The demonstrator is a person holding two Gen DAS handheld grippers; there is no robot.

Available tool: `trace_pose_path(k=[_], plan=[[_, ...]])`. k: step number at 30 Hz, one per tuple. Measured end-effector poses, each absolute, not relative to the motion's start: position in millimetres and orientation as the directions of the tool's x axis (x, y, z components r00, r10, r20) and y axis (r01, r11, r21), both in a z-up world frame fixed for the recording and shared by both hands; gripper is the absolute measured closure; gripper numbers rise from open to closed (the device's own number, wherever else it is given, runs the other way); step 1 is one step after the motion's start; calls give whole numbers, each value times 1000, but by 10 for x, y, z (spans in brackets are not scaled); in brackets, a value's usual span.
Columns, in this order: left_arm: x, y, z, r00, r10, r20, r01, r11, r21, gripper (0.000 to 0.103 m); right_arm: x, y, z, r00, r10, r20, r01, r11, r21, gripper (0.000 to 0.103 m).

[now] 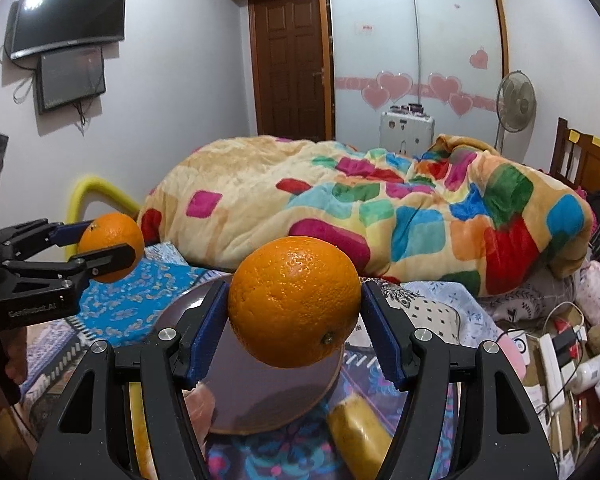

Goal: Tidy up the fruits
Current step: 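Carry both oranges onto the brown plate and open both tools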

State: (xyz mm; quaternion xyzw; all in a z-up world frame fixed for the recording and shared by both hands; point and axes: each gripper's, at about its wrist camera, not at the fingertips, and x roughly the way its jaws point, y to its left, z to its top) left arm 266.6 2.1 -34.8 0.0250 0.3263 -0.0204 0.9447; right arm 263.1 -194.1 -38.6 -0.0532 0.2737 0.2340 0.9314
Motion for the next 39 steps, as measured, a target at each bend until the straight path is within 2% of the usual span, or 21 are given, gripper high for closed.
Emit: trace_pose_path(k=[13,19,28,31,33,39], plan=[[3310,-42,-766,633,-41,-773,73,997,7,40,3067,-1730,-741,631,340,-697,-475,880,0,40],[3474,-100,-905,574,-70,-816,100,995,-15,40,3156,-1690,-811,589,346,-730,-489,872,19,40],[3606,-64,-982,556,-72,-828,77,996,-35,39,3188,-1637,-838,571,321,-756,-485,874,5,38],[3608,-92,-973,563,-73,-823,90,996,-27,36,3190,-1668,-842,567,332,-754,-485,874,20,37],[3593,-122,-952,574,-53,-817,93,996,1,30,3198,-1664,-842,565,331,-756,-487,873,18,37],[3433,-111,-752,621,-39,-783,82,996,16,29,3084,-1703,-753,569,339,-749,-496,868,16,37]])
